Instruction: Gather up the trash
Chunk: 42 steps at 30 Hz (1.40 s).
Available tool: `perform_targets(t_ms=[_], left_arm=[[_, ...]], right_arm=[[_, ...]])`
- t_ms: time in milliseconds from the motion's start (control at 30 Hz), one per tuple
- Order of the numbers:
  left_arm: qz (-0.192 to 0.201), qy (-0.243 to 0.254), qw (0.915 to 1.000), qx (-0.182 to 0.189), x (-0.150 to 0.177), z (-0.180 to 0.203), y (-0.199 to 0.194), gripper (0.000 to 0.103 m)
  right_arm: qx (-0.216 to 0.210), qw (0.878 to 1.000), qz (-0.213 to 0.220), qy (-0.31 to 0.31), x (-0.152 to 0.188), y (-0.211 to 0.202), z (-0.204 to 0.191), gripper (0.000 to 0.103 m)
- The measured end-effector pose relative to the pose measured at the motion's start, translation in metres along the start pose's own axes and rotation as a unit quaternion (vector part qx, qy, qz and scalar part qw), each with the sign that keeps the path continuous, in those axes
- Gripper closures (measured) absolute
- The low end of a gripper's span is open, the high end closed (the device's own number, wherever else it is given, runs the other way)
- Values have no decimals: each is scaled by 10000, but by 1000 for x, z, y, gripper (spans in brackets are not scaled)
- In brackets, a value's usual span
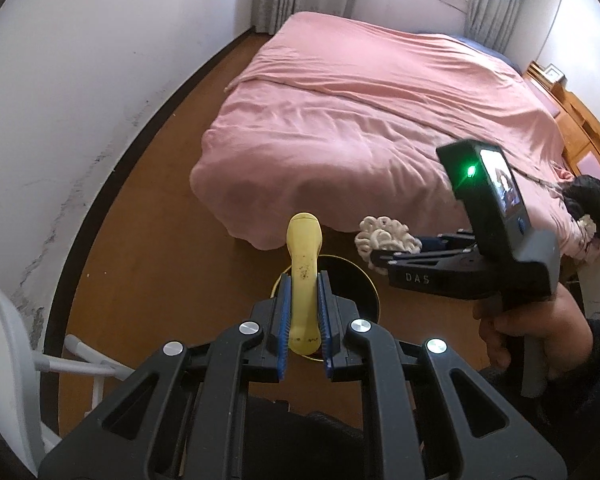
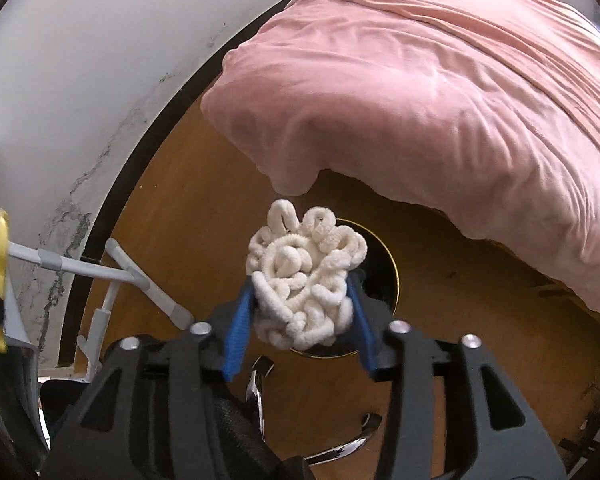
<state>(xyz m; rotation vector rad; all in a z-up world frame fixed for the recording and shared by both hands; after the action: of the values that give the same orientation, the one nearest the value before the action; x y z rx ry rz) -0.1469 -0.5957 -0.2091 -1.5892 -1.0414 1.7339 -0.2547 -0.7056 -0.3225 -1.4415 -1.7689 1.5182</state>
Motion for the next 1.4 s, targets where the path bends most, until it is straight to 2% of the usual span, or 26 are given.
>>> perform_targets(t_ms=[67, 233, 367, 500, 667, 700, 733, 767, 800, 900, 967, 1033, 1133, 1200, 1233, 1300, 1400], left_arm=[[-62, 36, 10000, 34, 2, 4, 2, 91], [-175, 141, 9997, 129, 1, 15, 19, 91], [-350, 220, 9987, 308, 4, 29, 36, 91], [-458, 345, 9973, 447, 5, 47, 54, 91], [-419, 574, 9952, 670, -3, 74, 66, 89], [-417, 610, 9949, 682, -4, 78, 67, 86], [-415, 646, 9947, 686, -5, 81, 69, 69], [-406, 663, 9948, 657, -6, 83, 70, 43], [-354, 629, 9956, 602, -8, 82, 70, 36], [-268, 576, 9965, 547, -10, 79, 64, 32], [-206, 558, 9973, 420, -11, 72, 57, 29], [-50, 537, 9982, 249, -12, 61, 44, 19], [116, 434, 9988, -178, -10, 34, 17, 12], [246, 279, 9985, -413, -6, 10, -8, 12], [316, 150, 9979, -542, -2, -6, -23, 11], [422, -121, 9960, -775, 4, -35, -47, 11], [593, -745, 9865, -1332, 25, -97, -93, 11]], right_arm=[[-1, 10000, 84, 37, -2, -4, 1, 45], [-22, 9994, 288, 200, -9, -12, 5, 44], [57, 9954, 760, 587, -21, -32, 19, 44], [130, 9860, 1330, 998, -32, -58, 37, 43], [174, 9736, 1844, 1333, -41, -82, 53, 41], [189, 9708, 1954, 1379, -42, -87, 56, 41], [213, 9678, 2062, 1425, -43, -93, 59, 39], [227, 9660, 2128, 1448, -43, -96, 61, 38], [230, 9643, 2193, 1469, -45, -99, 63, 38], [280, 9611, 2346, 1434, -47, -107, 62, 37], [289, 9624, 2352, 1326, -47, -107, 55, 33], [222, 9651, 2330, 1178, -50, -105, 47, 32], [199, 9653, 2405, 997, -53, -106, 32, 31], [145, 9664, 2507, 542, -59, -107, -1, 27], [145, 9664, 2507, 542, -59, -107, -1, 27], [83, 9696, 2445, 51, -65, -101, -37, 27], [-260, 9712, 2309, -529, -66, -92, -98, 27]])
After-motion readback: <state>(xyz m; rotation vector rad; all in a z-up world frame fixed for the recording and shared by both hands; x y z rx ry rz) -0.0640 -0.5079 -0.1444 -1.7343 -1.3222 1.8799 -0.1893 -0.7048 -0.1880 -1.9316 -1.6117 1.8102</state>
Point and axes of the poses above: each gripper's, at about its wrist camera, not at the fingertips, and y roughly the way its jaws point, z to its right, x to its underside, the point moved 10 cm from there along y, roughly the way its jaws point, and after that the axes turned 10 degrees about -x, right-handed, at the moved point
